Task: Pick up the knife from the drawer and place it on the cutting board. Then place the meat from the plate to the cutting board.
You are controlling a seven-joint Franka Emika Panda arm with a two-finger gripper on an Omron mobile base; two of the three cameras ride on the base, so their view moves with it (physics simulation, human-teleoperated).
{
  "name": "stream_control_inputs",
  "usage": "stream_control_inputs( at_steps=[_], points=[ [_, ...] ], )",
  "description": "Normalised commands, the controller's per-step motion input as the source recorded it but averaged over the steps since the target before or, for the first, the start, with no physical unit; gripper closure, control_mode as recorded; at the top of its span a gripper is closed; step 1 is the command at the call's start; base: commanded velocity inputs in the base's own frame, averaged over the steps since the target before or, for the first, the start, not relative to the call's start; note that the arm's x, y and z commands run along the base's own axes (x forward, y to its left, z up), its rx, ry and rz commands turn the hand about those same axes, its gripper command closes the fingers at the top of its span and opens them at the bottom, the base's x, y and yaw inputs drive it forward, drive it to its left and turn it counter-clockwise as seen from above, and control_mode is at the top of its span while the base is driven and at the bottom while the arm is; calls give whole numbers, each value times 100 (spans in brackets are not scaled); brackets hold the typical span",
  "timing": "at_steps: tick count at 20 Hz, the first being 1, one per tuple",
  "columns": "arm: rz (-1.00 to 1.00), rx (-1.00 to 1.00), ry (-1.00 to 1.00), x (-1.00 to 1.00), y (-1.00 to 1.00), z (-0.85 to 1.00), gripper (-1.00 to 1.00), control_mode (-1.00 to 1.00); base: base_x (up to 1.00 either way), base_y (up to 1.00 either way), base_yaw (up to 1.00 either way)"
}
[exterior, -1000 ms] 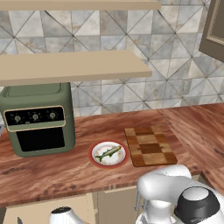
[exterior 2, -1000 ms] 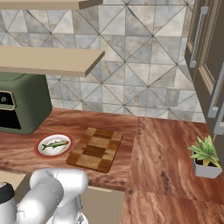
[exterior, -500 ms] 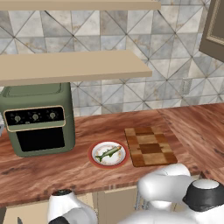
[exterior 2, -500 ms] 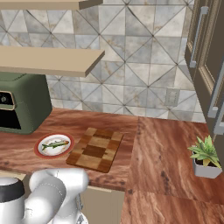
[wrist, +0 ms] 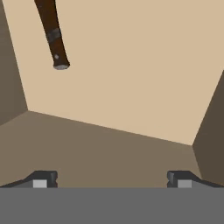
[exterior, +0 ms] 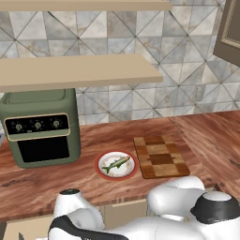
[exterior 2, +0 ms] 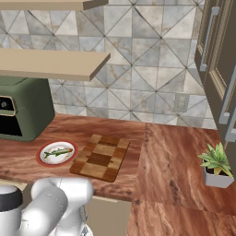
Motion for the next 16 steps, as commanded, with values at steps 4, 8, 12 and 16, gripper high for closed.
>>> stream_control_inputs(
  at_steps=[4,8,12,16],
  points=[
    [2,0,-1,2,2,-7,-100,-100,0,0,0],
    [1,-6,-1,0,29,-11,-100,-100,0,0,0],
    [0,-10,0,6,42,-12,-100,-100,0,0,0],
    [0,-10,0,18,37,-7,-100,-100,0,0,0]
  ],
)
